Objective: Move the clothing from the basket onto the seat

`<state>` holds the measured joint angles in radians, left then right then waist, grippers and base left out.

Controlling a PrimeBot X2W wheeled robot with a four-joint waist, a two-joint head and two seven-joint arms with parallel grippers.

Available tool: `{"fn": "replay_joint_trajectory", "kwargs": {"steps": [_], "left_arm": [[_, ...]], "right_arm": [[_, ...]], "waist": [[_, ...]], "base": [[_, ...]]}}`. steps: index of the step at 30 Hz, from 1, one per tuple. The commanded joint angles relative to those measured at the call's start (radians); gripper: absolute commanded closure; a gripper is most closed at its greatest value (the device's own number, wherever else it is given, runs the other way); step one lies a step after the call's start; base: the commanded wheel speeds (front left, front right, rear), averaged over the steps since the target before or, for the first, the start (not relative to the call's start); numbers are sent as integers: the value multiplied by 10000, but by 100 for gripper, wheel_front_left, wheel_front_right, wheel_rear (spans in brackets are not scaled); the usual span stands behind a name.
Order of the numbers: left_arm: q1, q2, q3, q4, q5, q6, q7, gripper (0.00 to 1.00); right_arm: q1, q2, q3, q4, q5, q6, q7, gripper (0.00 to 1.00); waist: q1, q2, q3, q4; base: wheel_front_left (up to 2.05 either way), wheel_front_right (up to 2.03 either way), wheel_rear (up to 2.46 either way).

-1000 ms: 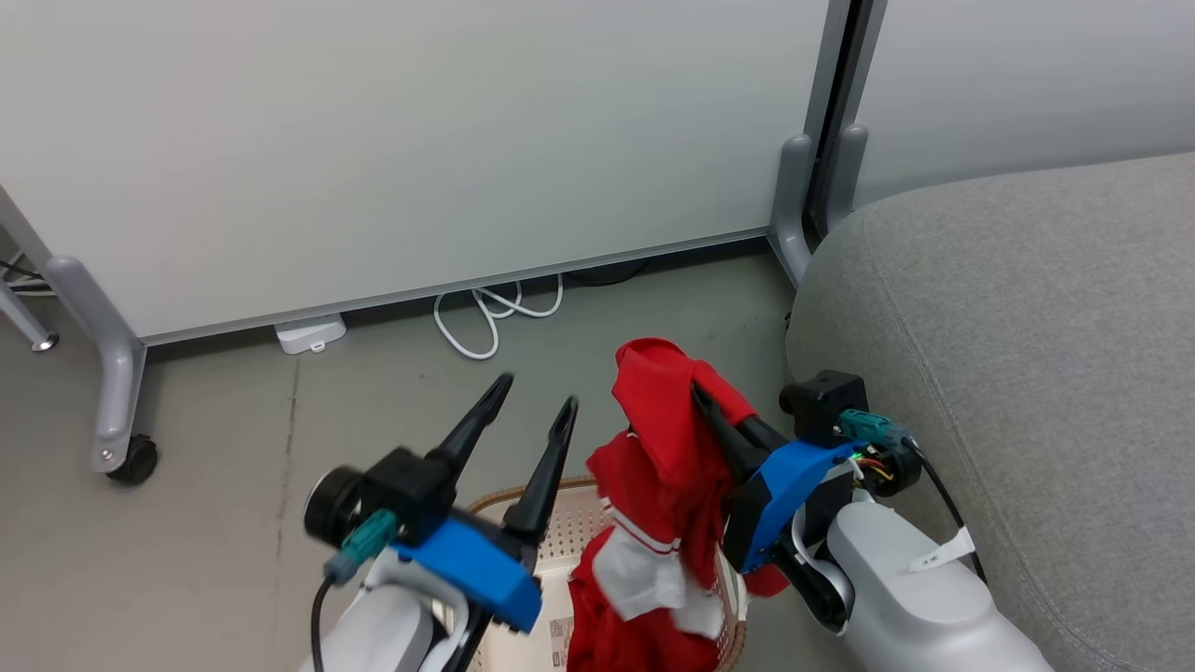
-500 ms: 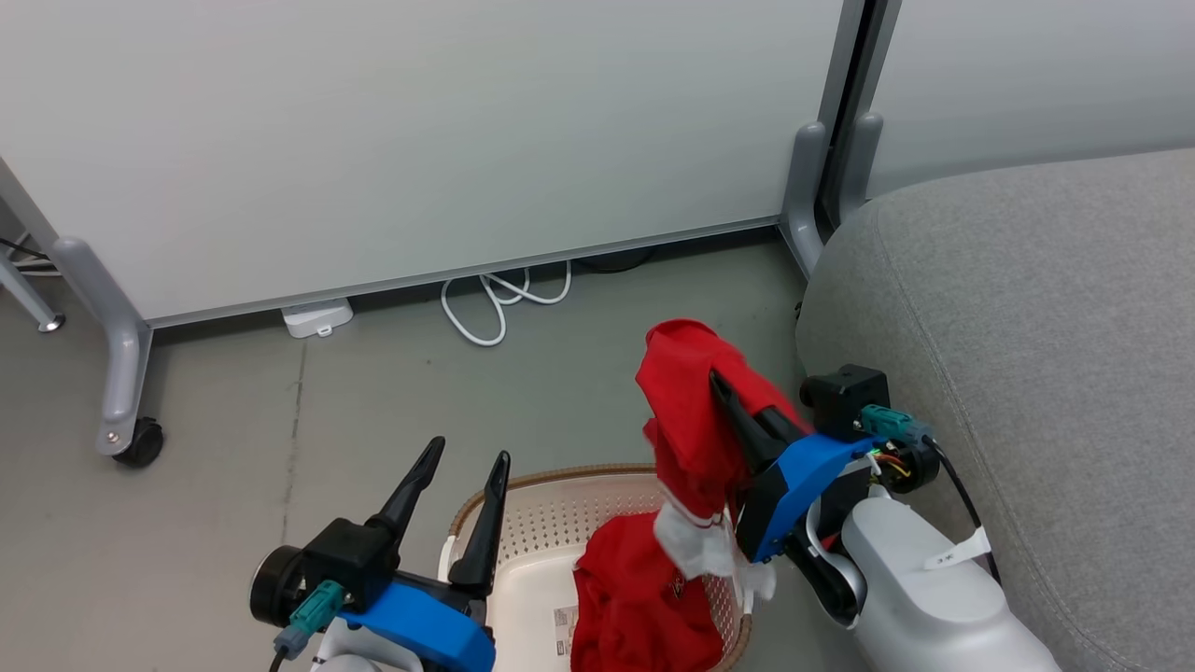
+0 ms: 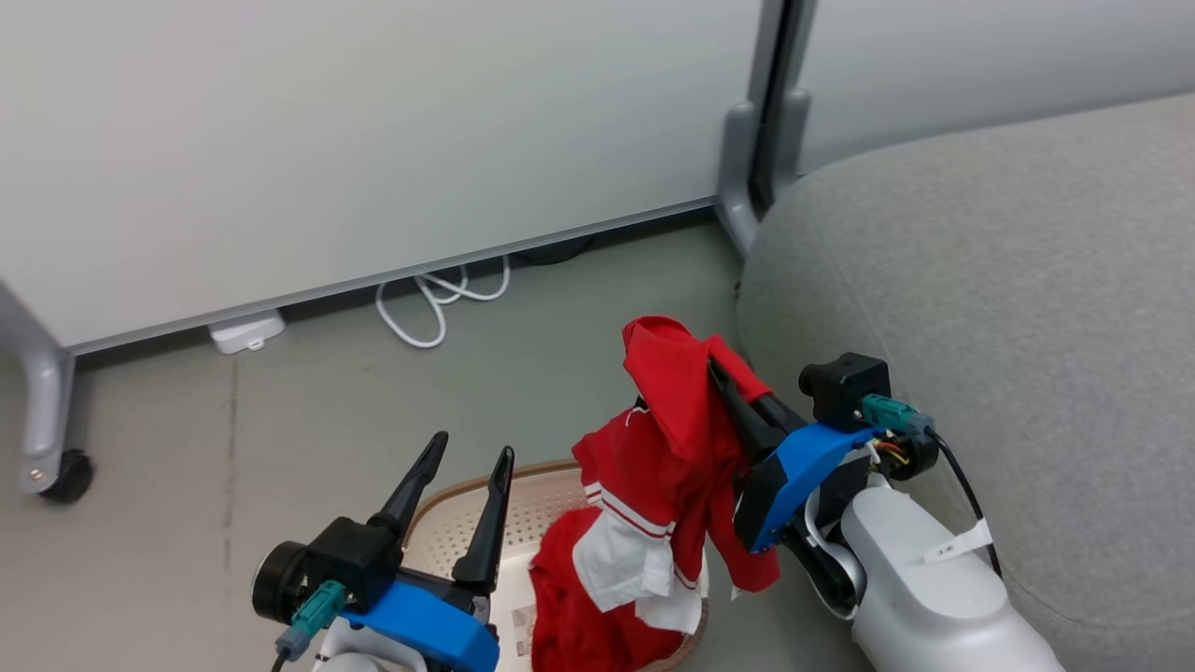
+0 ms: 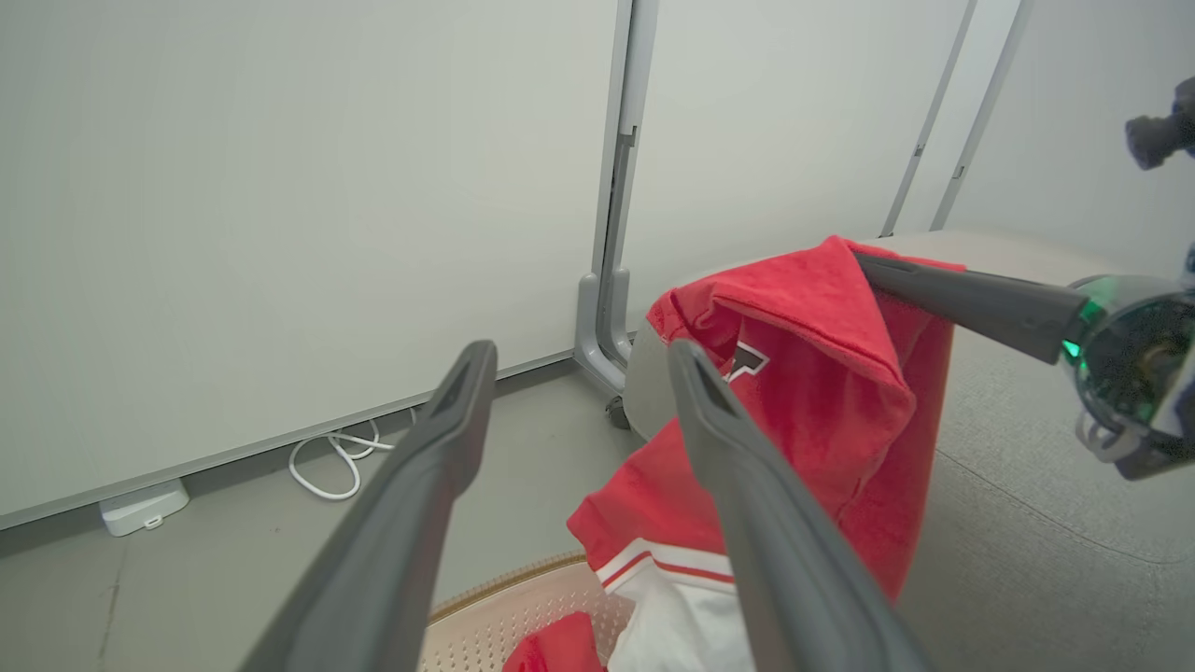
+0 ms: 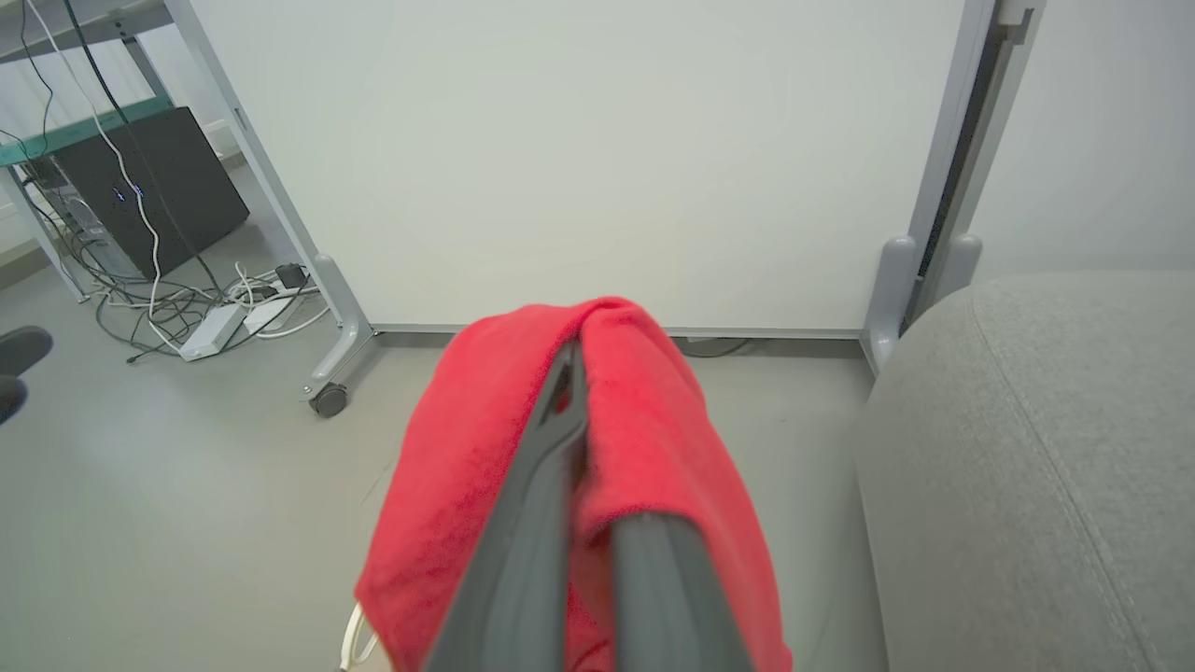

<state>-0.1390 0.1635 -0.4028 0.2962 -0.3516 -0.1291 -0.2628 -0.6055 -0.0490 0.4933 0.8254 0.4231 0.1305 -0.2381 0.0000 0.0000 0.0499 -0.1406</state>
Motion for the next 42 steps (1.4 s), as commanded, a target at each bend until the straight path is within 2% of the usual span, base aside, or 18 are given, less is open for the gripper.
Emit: {"fn": "replay_joint_trajectory", "kwargs": {"steps": [1, 12, 21, 26, 42], "left_arm": [[18, 52, 27, -41, -22, -16, -30, 0], [53, 53, 295, -282, 181, -17, -30, 0], [-42, 128, 264, -402, 313, -18, -30, 0], [-70, 190, 269, -395, 362, -18, -30, 0], [-338, 404, -93, -292, 215, -17, -30, 0]], "right_arm": [[89, -25, -41, -50, -45, 5, 2, 100], [230, -24, -268, -333, -237, 5, 93, 100], [413, -20, -433, -519, -211, 5, 95, 100], [482, -19, -541, -591, -241, 5, 85, 100], [429, -19, -976, -807, -393, 5, 250, 100]], "waist": [[0, 0, 95, -375], [0, 0, 360, -2465], [0, 0, 542, -3698], [0, 0, 639, -4042], [0, 0, 816, -4100]], "base": [[0, 0, 0], [0, 0, 0], [0, 0, 0], [0, 0, 0], [0, 0, 0]]}}
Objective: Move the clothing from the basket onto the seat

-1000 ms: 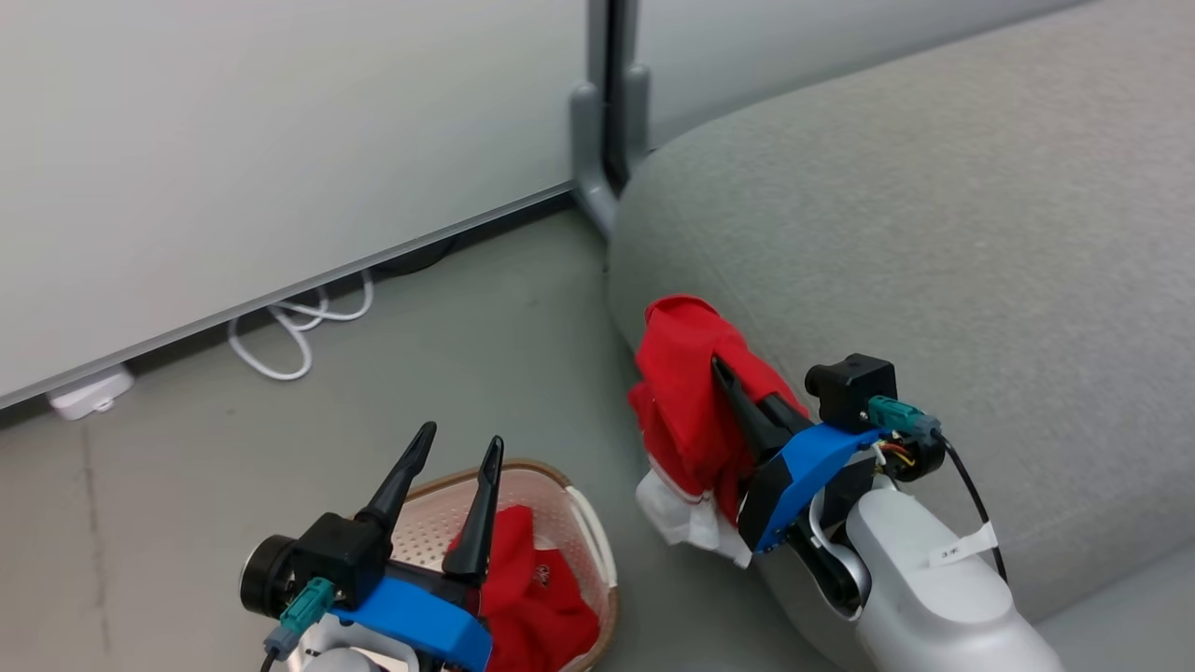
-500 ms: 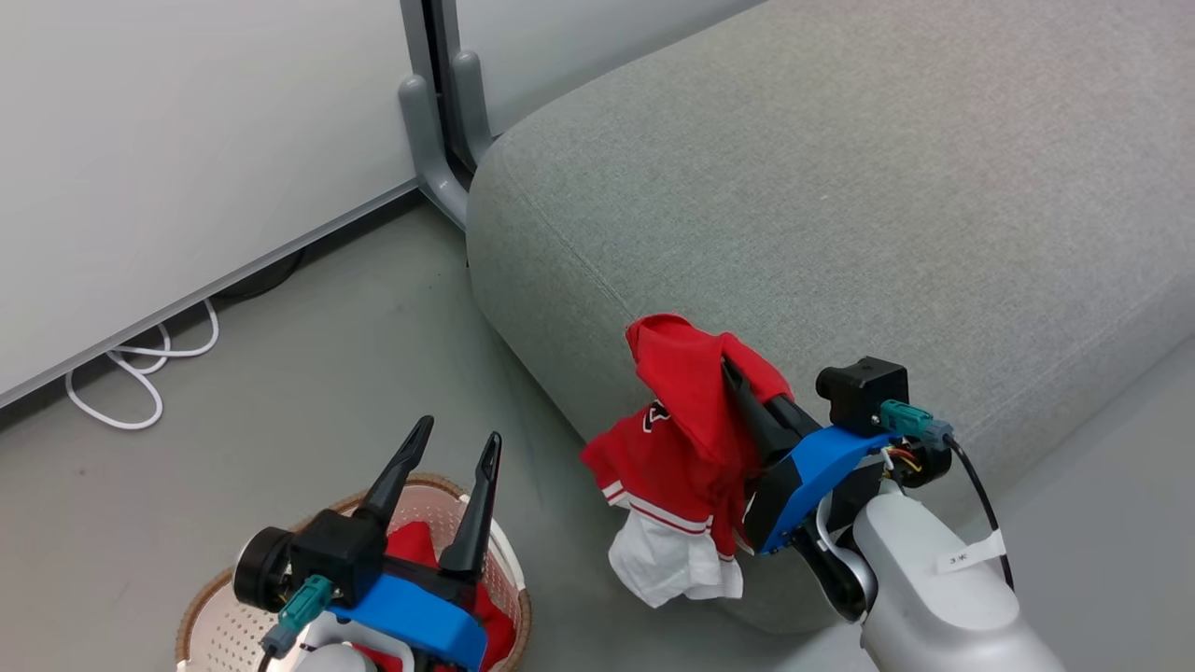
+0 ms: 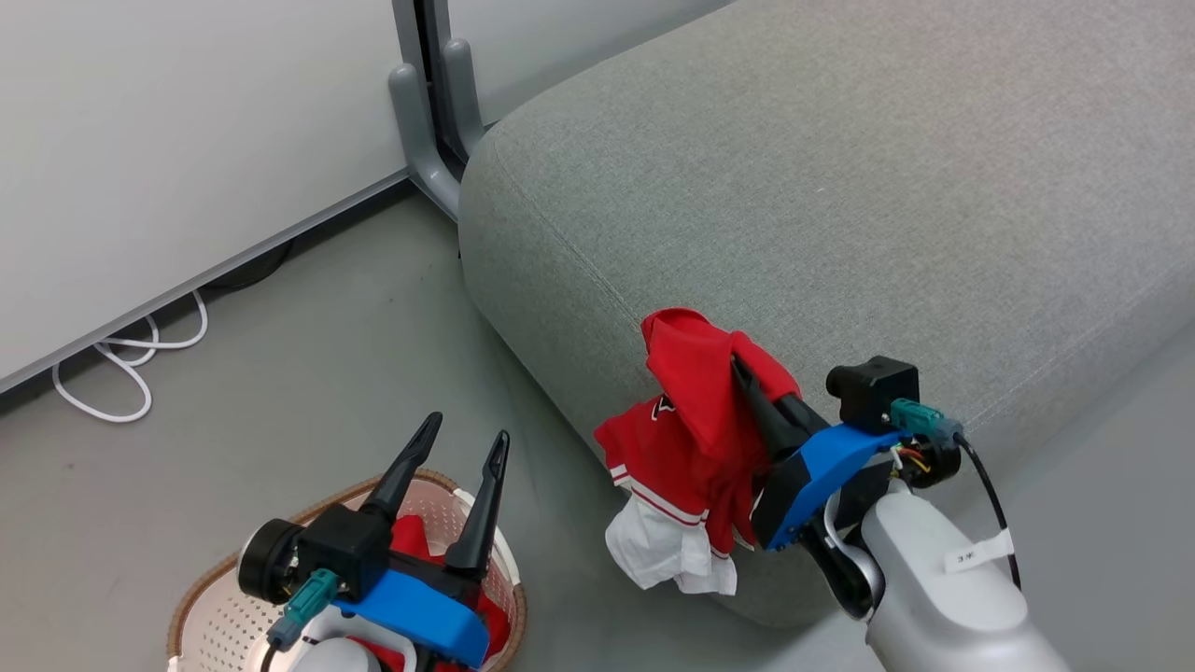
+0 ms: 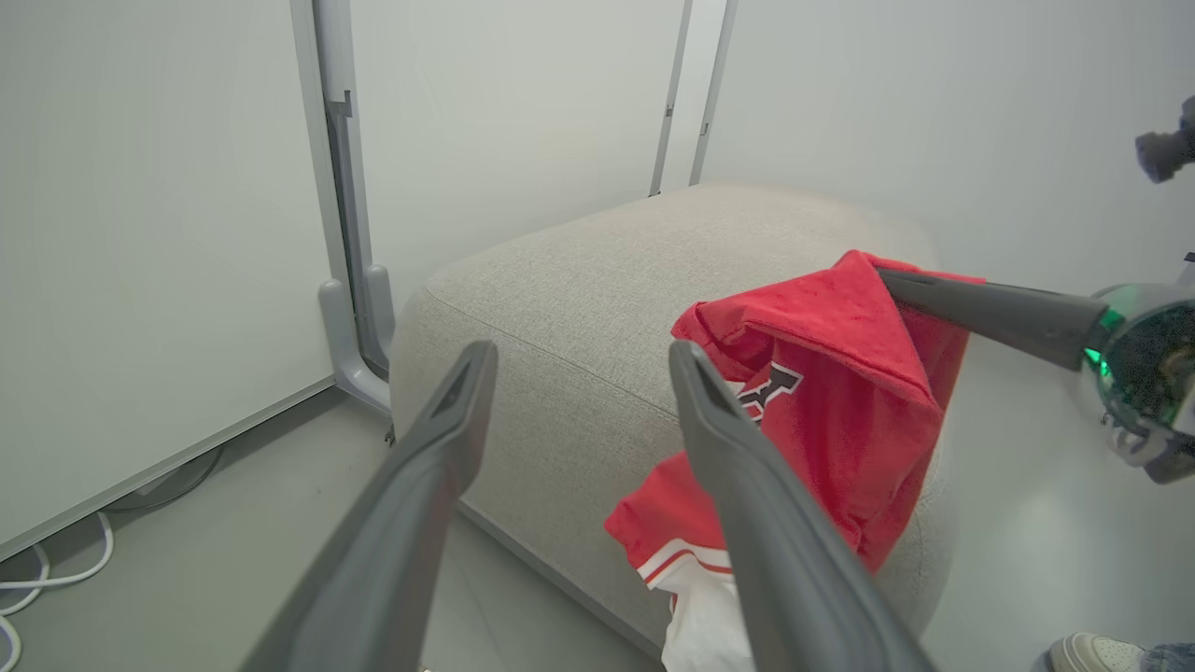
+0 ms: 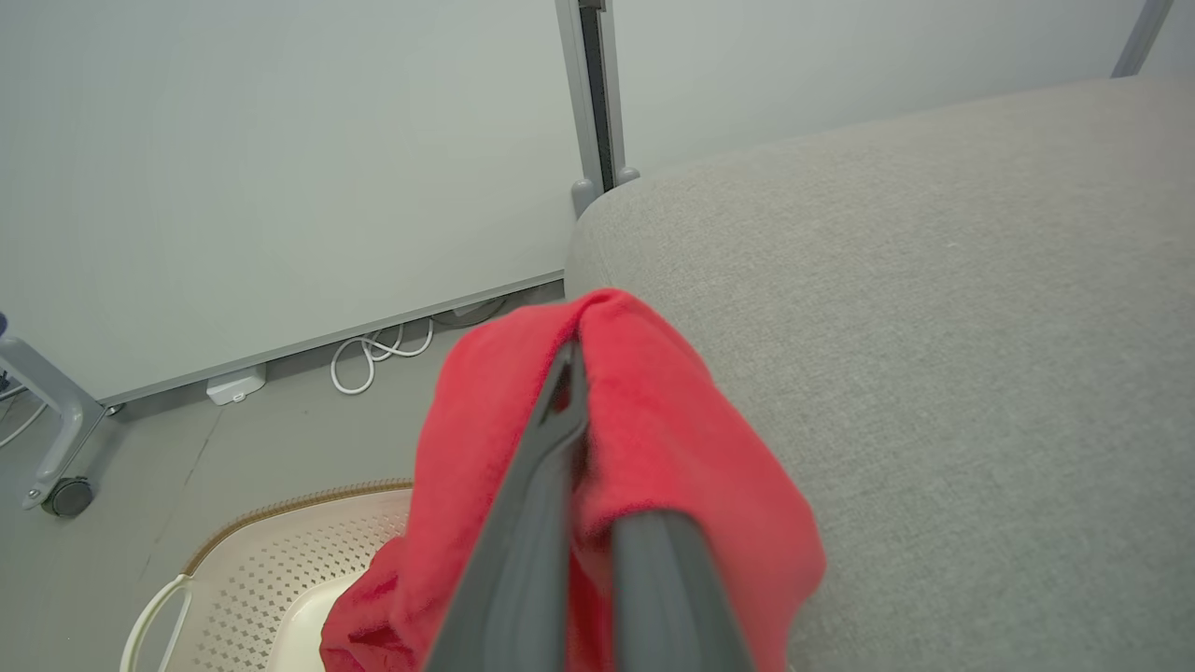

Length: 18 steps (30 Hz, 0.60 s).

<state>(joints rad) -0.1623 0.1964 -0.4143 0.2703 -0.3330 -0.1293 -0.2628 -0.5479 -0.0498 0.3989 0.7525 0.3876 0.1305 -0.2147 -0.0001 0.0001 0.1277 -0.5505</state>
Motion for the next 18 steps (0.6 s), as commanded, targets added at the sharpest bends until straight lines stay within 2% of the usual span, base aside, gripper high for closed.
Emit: {"fn": "replay_joint_trajectory", "kwargs": {"steps": [1, 6, 10, 18], "left_arm": [[-94, 95, 62, -69, 48, -15, -30, 0], [-24, 146, 318, -265, 201, -15, -30, 0], [-249, 250, 383, -544, 405, -15, -30, 0], [-1080, 801, 177, -1188, 713, -15, -30, 0]], "right_arm": [[-338, -11, -116, -106, -49, 5, 55, 100], [-1206, -13, -691, -2, -335, 5, 337, 100], [-2395, -237, -1596, 85, -736, 5, 772, 100], [-4612, -1429, -3448, -84, -718, 3, 1478, 100]], "waist": [[1, -1, 89, -7], [1, -1, 437, -28], [1, -1, 1064, 240], [1, -1, 2796, 979]], "base": [[0, 0, 0], [0, 0, 0], [0, 0, 0], [0, 0, 0]]}}
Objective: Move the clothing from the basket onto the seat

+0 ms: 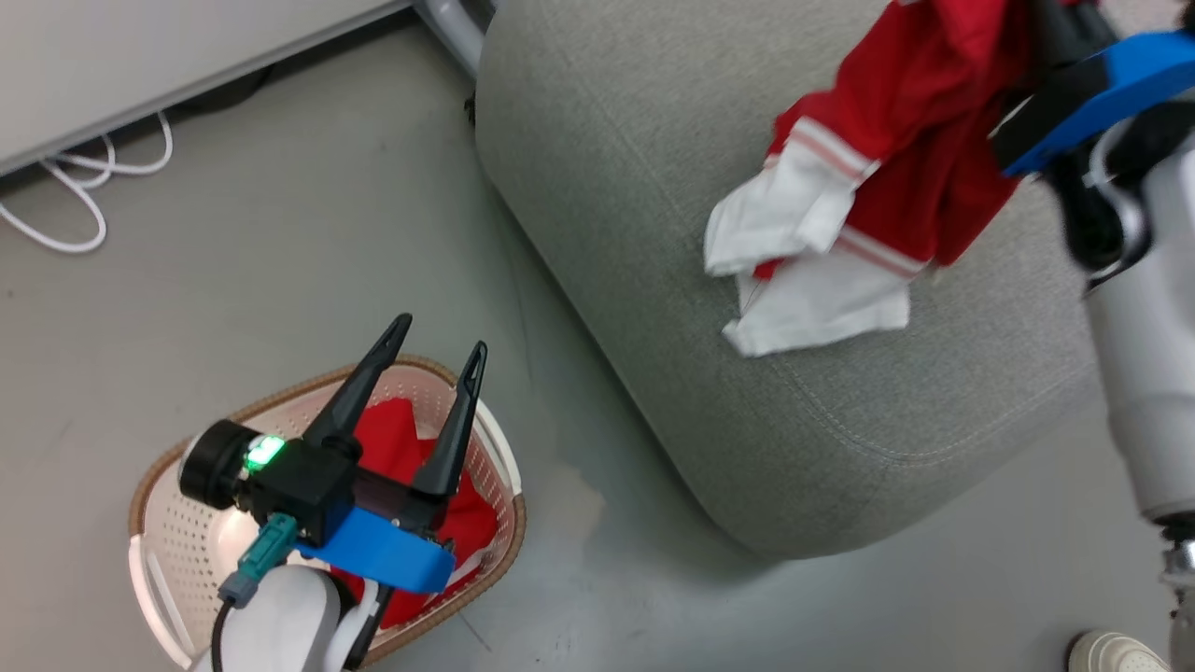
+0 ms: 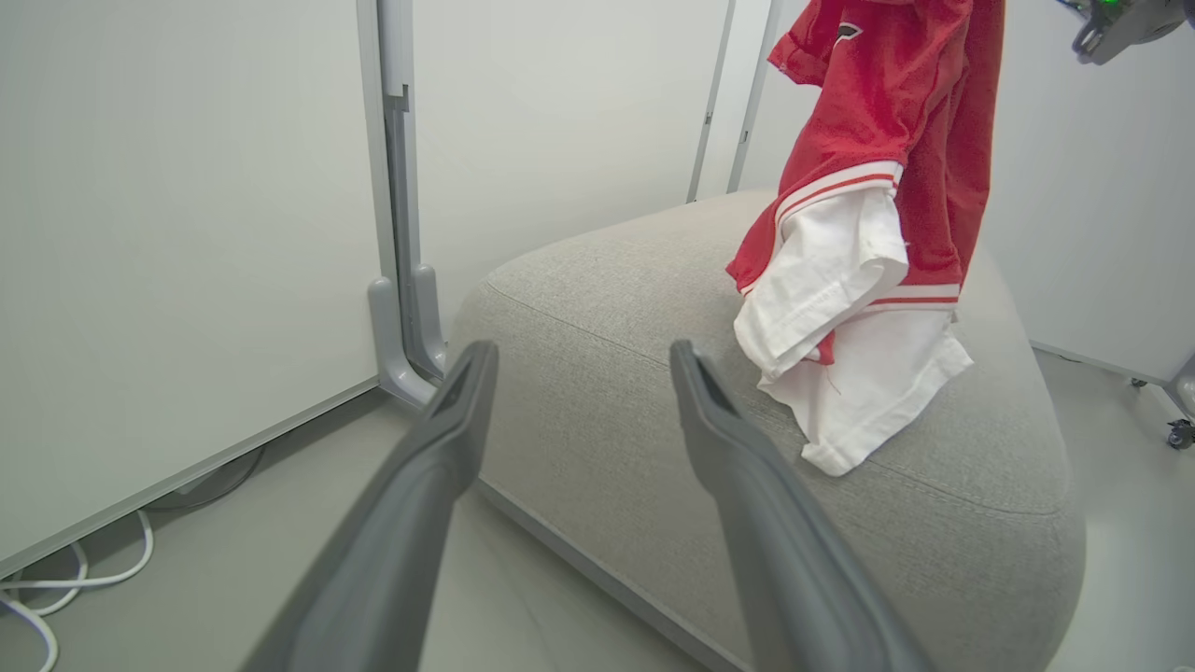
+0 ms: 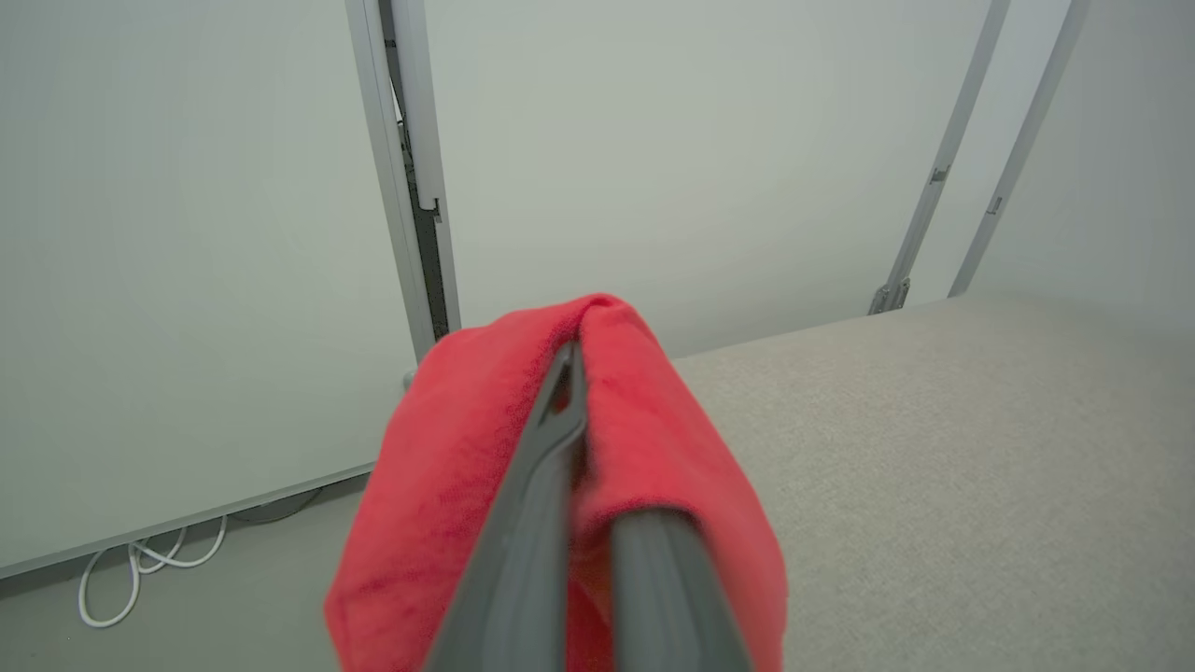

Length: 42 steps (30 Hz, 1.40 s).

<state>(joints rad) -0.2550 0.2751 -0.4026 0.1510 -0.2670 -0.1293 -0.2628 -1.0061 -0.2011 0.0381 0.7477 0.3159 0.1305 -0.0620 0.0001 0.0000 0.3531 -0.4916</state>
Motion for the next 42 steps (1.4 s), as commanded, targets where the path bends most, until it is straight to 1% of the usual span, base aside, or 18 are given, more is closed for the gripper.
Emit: {"fn": "replay_joint_trajectory", "kwargs": {"steps": [1, 5, 7, 11, 15, 22, 26, 36, 37, 38, 39, 42], "left_arm": [[-293, 108, -4, -90, 81, -15, -30, 0], [-794, 403, -29, -367, 244, -15, -30, 0], [-1073, 520, -15, -516, 301, -15, -32, 0], [-1478, 652, -89, -801, 398, -15, -30, 0], [-1746, 704, -85, -1034, 548, -8, -30, 0], [-1971, 741, -2, -1182, 676, -7, -30, 0], [-2040, 561, 18, -1150, 699, 20, -30, 0], [-1978, 370, 80, -1048, 724, 11, -30, 0], [-1958, 354, 88, -1038, 715, 10, -30, 0], [-1936, 344, 98, -1027, 706, 9, -30, 0], [-1910, 323, 100, -1009, 693, 7, -30, 0], [-1855, 239, 99, -928, 632, 3, -30, 0]], "right_arm": [[-276, -103, -142, -44, -16, 5, 27, 100], [-1119, -807, -1250, -42, -51, 5, 119, 100], [-1378, -1044, -1766, -100, -152, 5, 51, 100], [-1493, -1369, -2618, -120, -439, 5, -110, 100], [-1063, -1437, -3161, 258, -690, 3, -387, 100], [-647, -1253, -3622, 1392, -919, 3, -1067, 100], [-523, -1269, -3623, 1928, -1058, 3, -1297, 100], [-628, -1283, -3456, 2449, -1097, 3, -1548, 100], [-620, -1279, -3445, 2474, -1082, 3, -1564, 56], [-610, -1273, -3444, 2482, -1071, 3, -1593, 20], [-584, -1271, -3444, 2493, -1073, 3, -1611, 0], [-459, -1197, -3398, 2467, -1065, 3, -1691, 0]], "waist": [[-1, 0, 806, 517], [-1, 0, 1719, 981], [-1, 0, 2154, 1180], [-1, 0, 2865, 1538], [-1, 0, 3328, 1798], [-1, 0, 3735, 2034], [-1, 0, 3724, 2114], [-1, 0, 3534, 2081], [-1, 0, 3505, 2078], [-1, 0, 3474, 2073], [-1, 0, 3429, 2071], [-1, 0, 3261, 2079]], "base": [[0, 0, 0], [0, 0, 0], [0, 0, 0], [0, 0, 0], [0, 0, 0], [0, 0, 0], [0, 0, 0], [0, 0, 0], [0, 0, 0], [0, 0, 0], [0, 0, 0], [0, 0, 0]]}}
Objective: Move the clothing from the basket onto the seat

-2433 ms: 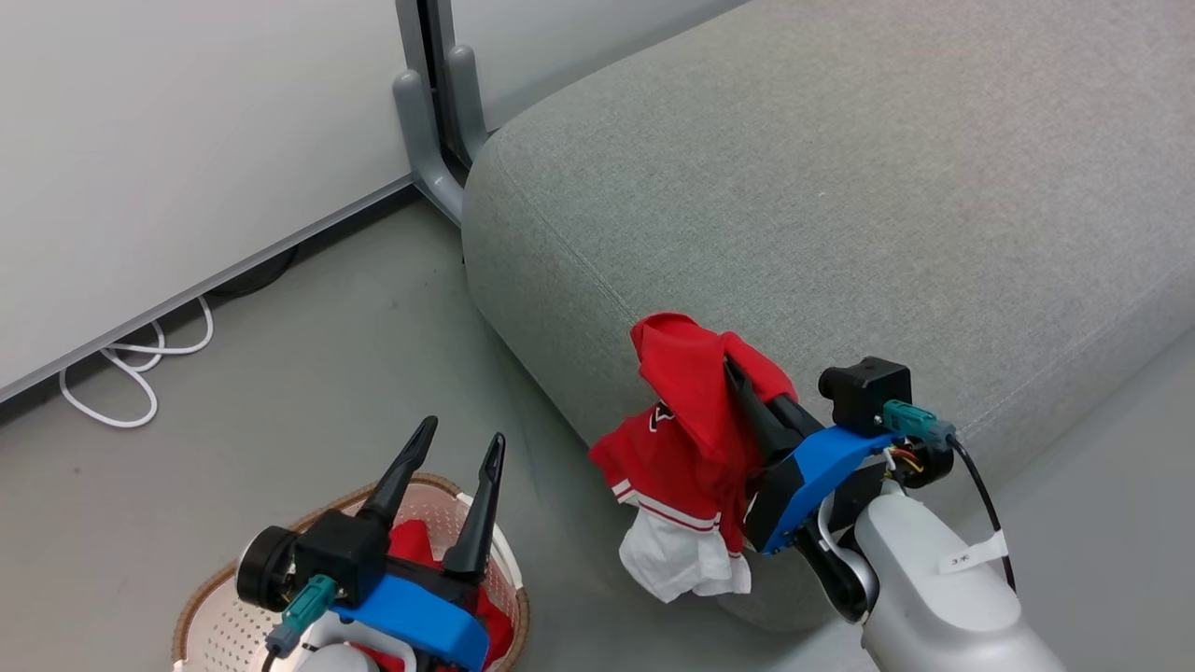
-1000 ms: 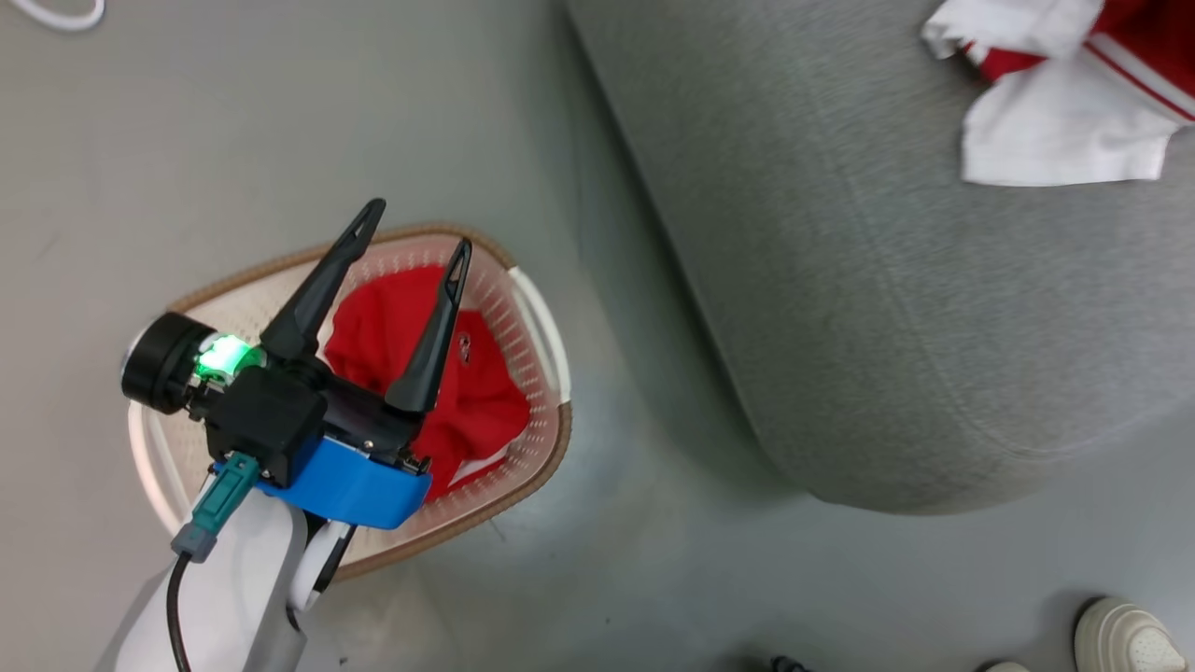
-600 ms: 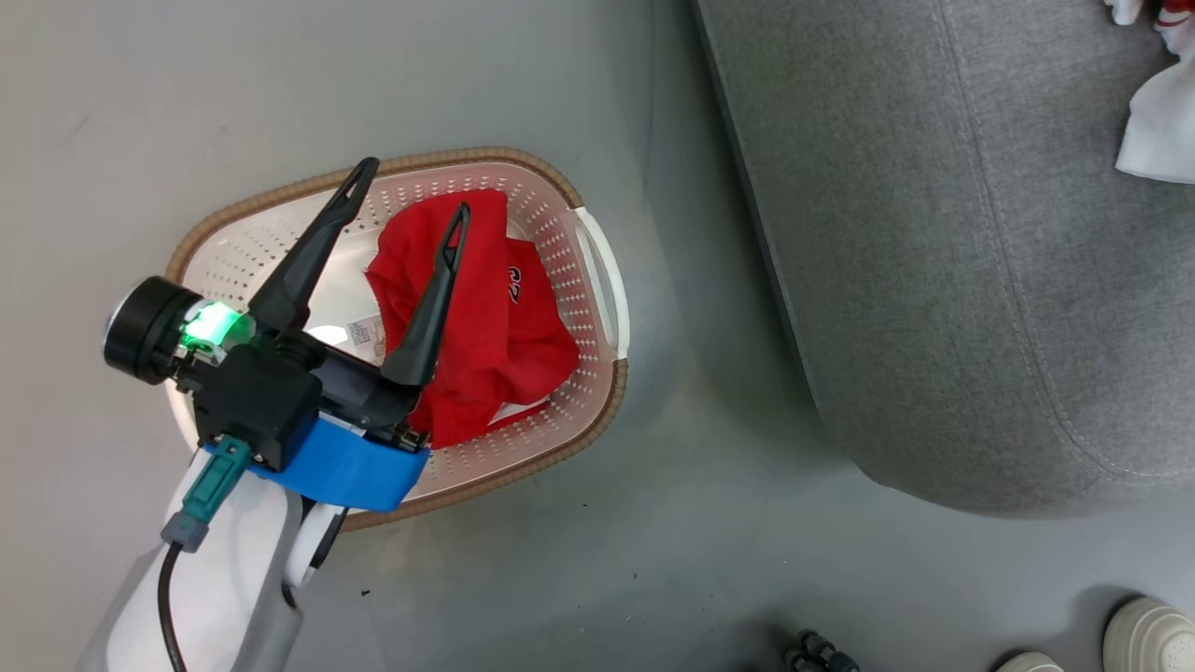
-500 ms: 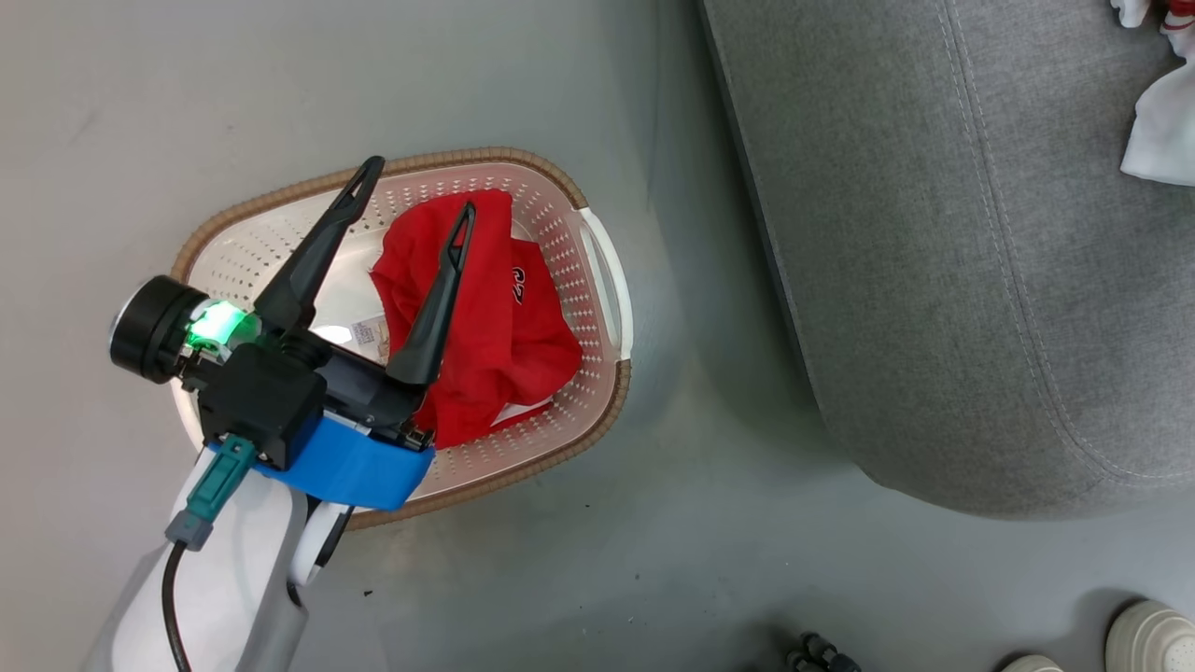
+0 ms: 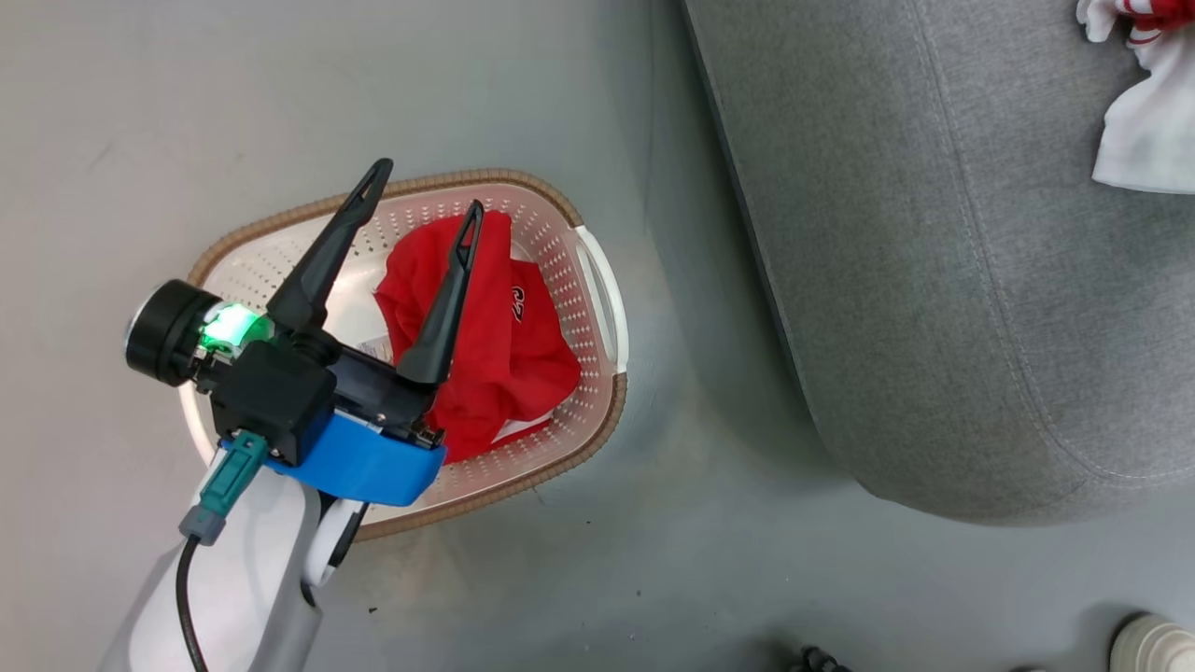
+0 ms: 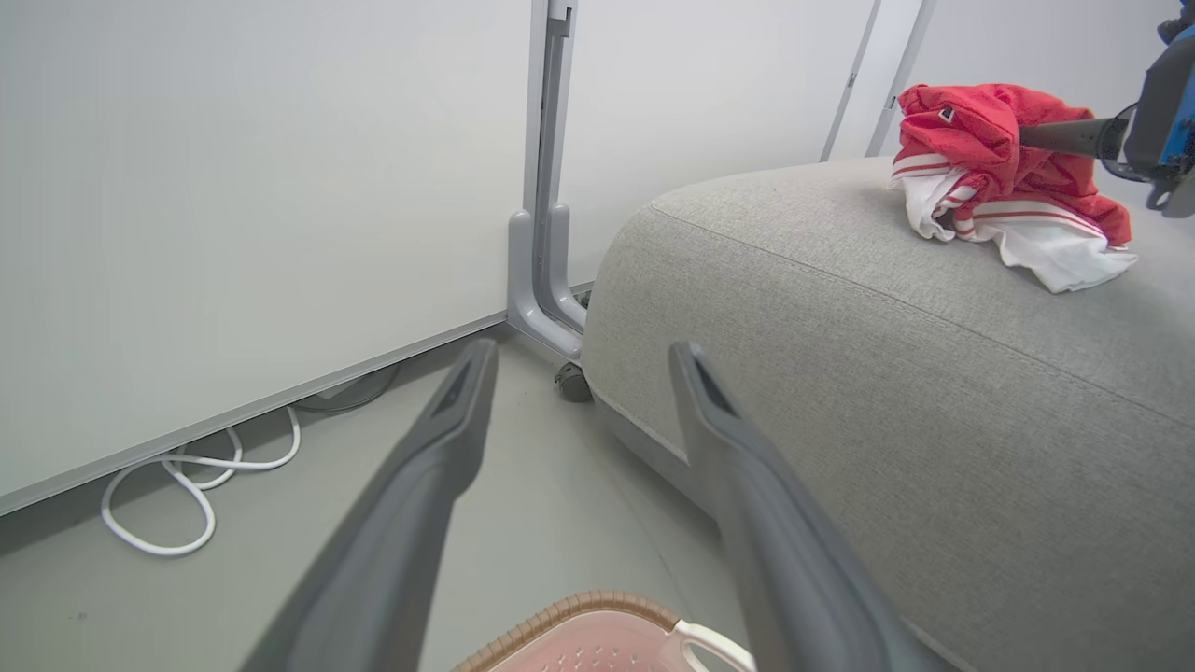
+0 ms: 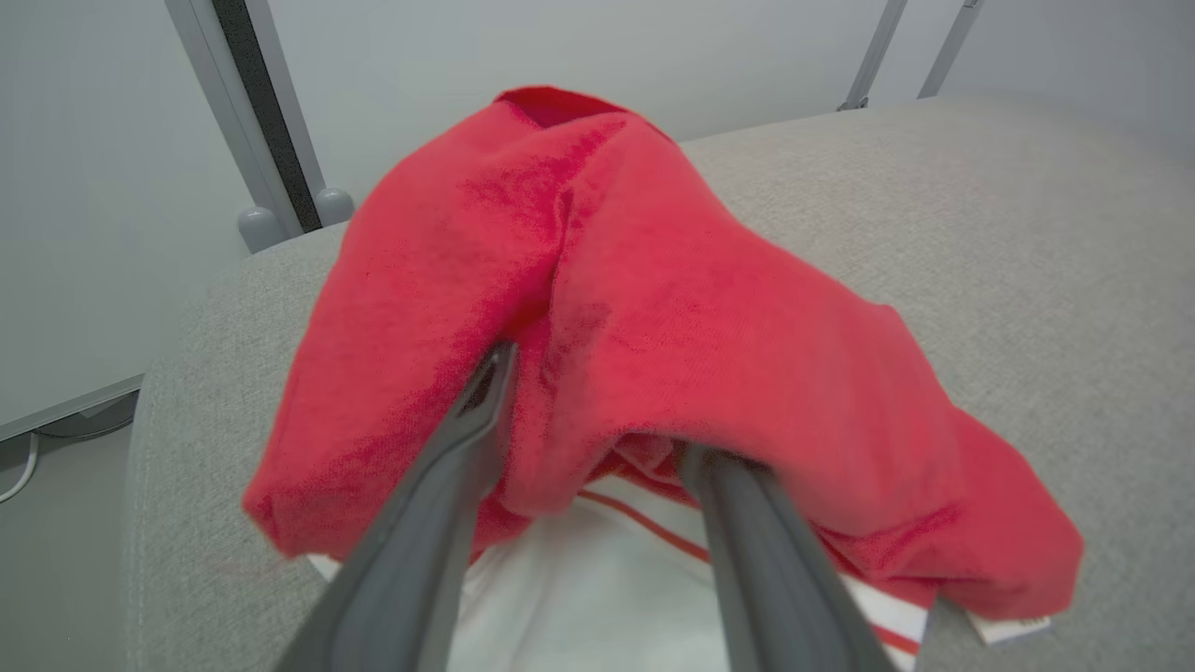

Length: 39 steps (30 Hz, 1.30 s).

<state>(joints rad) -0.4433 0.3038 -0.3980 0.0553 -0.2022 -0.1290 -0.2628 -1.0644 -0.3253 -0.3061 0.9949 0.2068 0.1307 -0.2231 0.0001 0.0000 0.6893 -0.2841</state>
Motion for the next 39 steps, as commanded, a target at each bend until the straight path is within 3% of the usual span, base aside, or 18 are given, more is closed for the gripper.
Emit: {"fn": "replay_joint_trajectory", "kwargs": {"steps": [1, 7, 16, 23, 39], "left_arm": [[41, -88, 72, 52, -50, -2, -30, 0], [442, -470, 235, 357, -244, -10, -30, 0], [1629, -1305, 892, 1017, -605, -16, -30, 0], [2597, -1802, 1665, 1499, -782, -18, -30, 0], [4240, -2208, 3176, 2187, -697, -20, -30, 0]], "right_arm": [[178, 78, 87, -44, 31, 3, -108, 0], [977, 190, 627, -369, -146, 1, -219, 0], [3025, 374, 1650, -1433, -435, 1, -90, 0], [5006, 801, 2106, -3308, -684, 1, -89, 0], [9538, 2066, 2143, -7881, -787, 1, 1090, 0]], "waist": [[-1, 0, -178, 13], [-1, 0, -1125, 155], [-1, 0, -3407, 601], [-1, 0, -4934, 1144], [-1, 0, -6876, 2688]], "base": [[0, 0, 0], [0, 0, 0], [0, 0, 0], [0, 0, 0], [0, 0, 0]]}}
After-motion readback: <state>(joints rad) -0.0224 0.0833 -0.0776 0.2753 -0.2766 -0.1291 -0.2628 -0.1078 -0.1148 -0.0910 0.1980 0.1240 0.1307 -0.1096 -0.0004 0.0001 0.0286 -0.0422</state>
